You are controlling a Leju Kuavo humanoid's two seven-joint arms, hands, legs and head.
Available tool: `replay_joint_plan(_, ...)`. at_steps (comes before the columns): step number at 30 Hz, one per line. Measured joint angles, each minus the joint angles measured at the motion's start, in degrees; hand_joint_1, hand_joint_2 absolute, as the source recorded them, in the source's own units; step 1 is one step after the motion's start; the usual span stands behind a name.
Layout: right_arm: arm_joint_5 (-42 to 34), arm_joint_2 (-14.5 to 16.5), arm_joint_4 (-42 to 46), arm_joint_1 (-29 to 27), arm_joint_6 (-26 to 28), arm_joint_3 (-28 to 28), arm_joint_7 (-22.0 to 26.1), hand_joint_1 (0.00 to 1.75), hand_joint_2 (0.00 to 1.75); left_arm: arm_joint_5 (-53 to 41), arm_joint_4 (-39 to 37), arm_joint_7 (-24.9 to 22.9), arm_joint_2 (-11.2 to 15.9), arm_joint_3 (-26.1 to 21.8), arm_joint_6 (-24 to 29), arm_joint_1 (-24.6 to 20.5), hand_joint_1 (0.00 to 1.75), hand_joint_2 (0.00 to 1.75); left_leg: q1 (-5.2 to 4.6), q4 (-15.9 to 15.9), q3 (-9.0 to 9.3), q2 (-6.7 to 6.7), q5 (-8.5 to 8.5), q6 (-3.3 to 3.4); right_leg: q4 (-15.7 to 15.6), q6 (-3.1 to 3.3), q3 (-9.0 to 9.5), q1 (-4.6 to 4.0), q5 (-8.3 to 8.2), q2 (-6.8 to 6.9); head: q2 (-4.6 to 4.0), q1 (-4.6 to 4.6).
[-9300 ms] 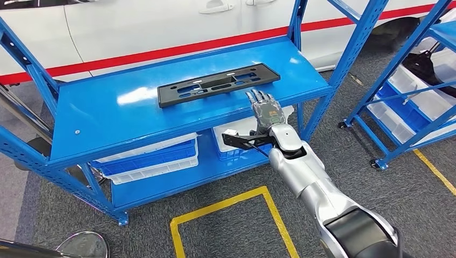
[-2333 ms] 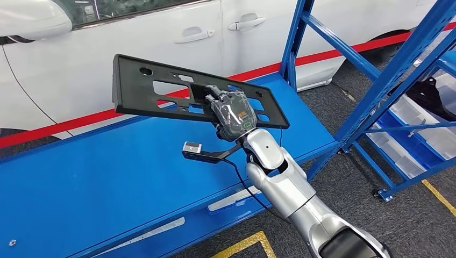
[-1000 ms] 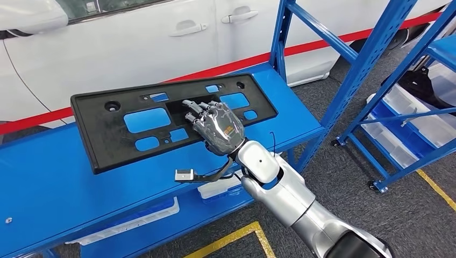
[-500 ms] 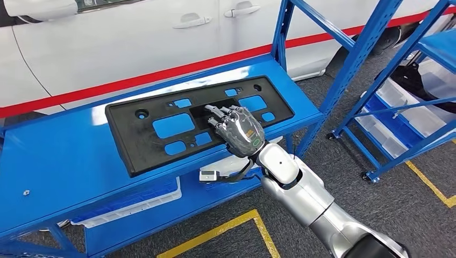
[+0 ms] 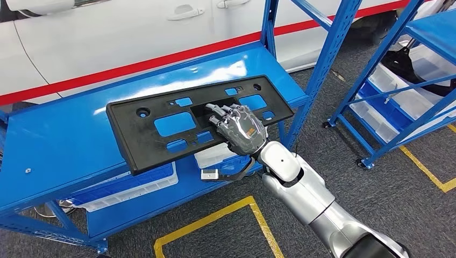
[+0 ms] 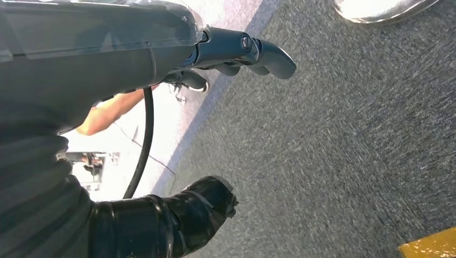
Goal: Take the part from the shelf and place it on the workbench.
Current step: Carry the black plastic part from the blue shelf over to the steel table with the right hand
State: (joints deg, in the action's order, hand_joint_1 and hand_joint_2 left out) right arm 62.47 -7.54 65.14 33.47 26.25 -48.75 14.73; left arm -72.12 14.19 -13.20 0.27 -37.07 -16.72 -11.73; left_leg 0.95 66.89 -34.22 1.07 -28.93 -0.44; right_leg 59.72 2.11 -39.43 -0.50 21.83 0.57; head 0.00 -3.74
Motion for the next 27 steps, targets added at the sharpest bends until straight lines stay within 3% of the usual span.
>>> replay_joint_plan(2,-0.3,0.0,-0.1,-0.1,0.3,0.6,0.5,1.75,1.75,0.4,0.0,0.3,-0.1,0.0,0.3,-0.4,0.0,1.75,-0.47,-6.4,4.16,0.86,-0.77,0.5,0.3,-0.48,-0.56,-0.05,-0.69,0.48,0.0,-0.05)
replay_joint_plan(3,-0.3,0.0,-0.2,-0.2,0.4,0.8,0.6,1.75,1.75,0.5,0.0,0.6,-0.2,0.0,0.4,-0.5,0.0,1.75,-0.72,-7.9,4.76,0.94,-1.32,0.83,0.3,-0.82,-0.57,0.01,-1.08,0.77,0.0,-0.02)
replay_joint_plan(5,-0.3,0.1,-0.2,-0.4,0.4,1.1,0.9,1.75,1.75,0.6,0.0,1.4,-0.2,0.0,0.4,-0.3,0.0,1.75,-0.82,-8.5,4.44,0.24,-0.54,1.64,-0.1,-1.56,-0.43,0.23,-1.81,1.27,0.0,0.04)
replay_joint_plan(6,0.0,0.3,-0.1,-0.5,0.2,1.1,0.8,1.75,1.75,0.7,0.0,2.1,0.0,0.0,0.4,0.0,0.0,1.75,-0.76,-8.7,4.18,-0.1,0.11,2.03,0.1,-1.96,-0.6,0.34,-1.43,1.22,0.0,0.08)
replay_joint_plan(7,0.3,0.6,0.2,-0.7,-0.3,1.0,0.5,1.75,1.75,0.9,0.0,3.1,0.3,0.0,0.4,0.6,0.0,1.75,-0.67,-8.9,3.78,-0.29,0.84,2.41,0.9,-2.3,-1.02,0.39,0.06,0.91,0.0,0.05)
replay_joint_plan(8,1.2,1.0,0.7,-0.9,-0.9,1.0,-0.7,1.75,1.75,0.7,0.0,4.1,0.7,0.0,0.8,1.5,0.0,1.75,-0.55,-9.1,3.2,-0.45,1.62,2.71,2.9,-2.58,-1.71,0.44,2.59,0.52,0.0,0.05)
replay_joint_plan(10,4.5,1.6,2.3,-2.0,-2.0,0.9,-5.8,1.75,1.75,-1.8,0.0,5.2,0.6,0.5,3.8,4.3,0.0,1.75,-0.55,-9.0,1.66,-0.73,2.87,3.03,9.7,-2.95,-3.28,0.62,8.63,0.0,0.0,0.05)
replay_joint_plan(11,6.4,1.6,3.4,-3.1,-2.1,1.0,-9.0,1.75,1.75,-3.7,0.0,4.7,-0.2,1.2,6.6,6.1,0.0,1.75,-0.56,-8.8,0.86,-0.97,3.41,3.07,13.2,-3.08,-3.68,0.72,10.45,-0.03,0.0,0.06)
replay_joint_plan(12,8.0,1.4,4.6,-4.3,-2.1,1.2,-11.5,1.75,1.75,-5.5,0.0,3.9,-1.4,2.0,9.7,8.0,0.0,1.75,-0.61,-8.7,0.09,-1.33,3.89,3.08,15.6,-3.16,-3.45,0.81,10.96,-0.05,0.0,0.06)
replay_joint_plan(13,8.9,1.1,5.8,-5.6,-2.0,1.6,-12.9,1.75,1.75,-6.6,0.0,3.0,-2.7,2.9,12.3,9.8,0.0,1.75,-0.69,-8.6,-0.68,-1.83,4.35,3.07,16.2,-3.15,-2.35,0.88,10.35,-0.12,0.0,0.07)
replay_joint_plan(15,9.5,0.3,7.6,-7.3,-2.0,2.5,-13.5,1.75,1.75,-7.6,-0.1,1.9,-4.9,3.9,14.8,12.3,0.0,1.75,-0.86,-8.3,-2.13,-3.07,5.31,2.94,11.1,-2.53,2.55,0.81,7.87,-1.12,0.0,0.05)
replay_joint_plan(17,9.9,-0.3,9.0,-8.3,-1.9,3.3,-13.5,1.75,1.75,-8.2,-0.2,1.6,-6.6,4.6,14.6,13.6,0.0,1.75,-0.84,-8.2,-3.3,-4.26,6.4,2.55,2.9,-1.46,8.02,0.64,7.67,-3.41,0.0,0.08)
replay_joint_plan(19,10.6,-0.8,10.5,-9.4,-1.8,4.1,-13.7,1.75,1.75,-9.0,-0.4,1.5,-7.5,5.3,13.9,13.8,0.0,1.75,-0.37,-8.5,-3.8,-5.52,7.59,1.85,-1.2,-1.0,10.2,0.35,8.11,-4.49,0.0,0.05)
replay_joint_plan(21,11.3,-1.2,11.9,-10.4,-1.7,4.5,-14.2,1.75,1.75,-9.5,-0.4,1.5,-7.6,5.9,13.3,14.0,0.0,1.75,-0.01,-9.0,-4.0,-6.73,8.59,1.11,-2.0,-0.75,10.13,0.27,7.03,-3.38,0.0,-0.03)
replay_joint_plan(22,11.5,-1.3,12.4,-10.8,-1.7,4.7,-14.3,1.75,1.75,-9.6,-0.5,1.5,-7.6,6.1,13.1,14.1,0.0,1.75,-0.07,-8.8,-4.29,-6.35,8.05,0.81,-2.4,-0.48,9.92,0.4,6.42,-2.64,0.0,-0.04)
replay_joint_plan(23,11.7,-1.4,12.9,-11.1,-1.7,4.9,-14.4,1.75,1.75,-9.7,-0.5,1.5,-7.6,6.4,13.0,14.2,0.0,1.75,-0.19,-7.7,-4.79,-5.38,6.39,0.59,-2.8,-0.13,9.5,0.61,5.66,-1.87,0.0,0.02)
replay_joint_plan(25,12.0,-1.7,13.4,-11.8,-1.6,5.4,-14.6,1.75,1.75,-9.8,-0.5,1.6,-7.5,6.7,12.9,14.3,0.0,1.75,-0.15,-2.4,-6.18,-2.69,0.59,0.15,-3.0,0.29,8.12,0.78,4.3,-0.55,0.0,0.13)
replay_joint_plan(26,12.2,-1.8,13.7,-12.2,-1.6,5.6,-14.9,1.75,1.75,-10.0,-0.5,1.7,-7.5,6.7,12.8,14.3,0.0,1.75,0.02,1.2,-6.84,-1.96,-1.95,-0.13,-2.9,0.34,7.23,0.78,3.72,0.15,0.0,0.18)
replay_joint_plan(27,12.5,-2.0,13.9,-12.7,-1.6,5.8,-15.2,1.75,1.75,-10.1,-0.5,1.9,-7.5,6.8,12.8,14.3,0.0,1.75,0.21,4.3,-7.1,-1.62,-3.24,-0.45,-2.7,0.26,6.28,0.79,3.17,0.85,0.0,0.19)
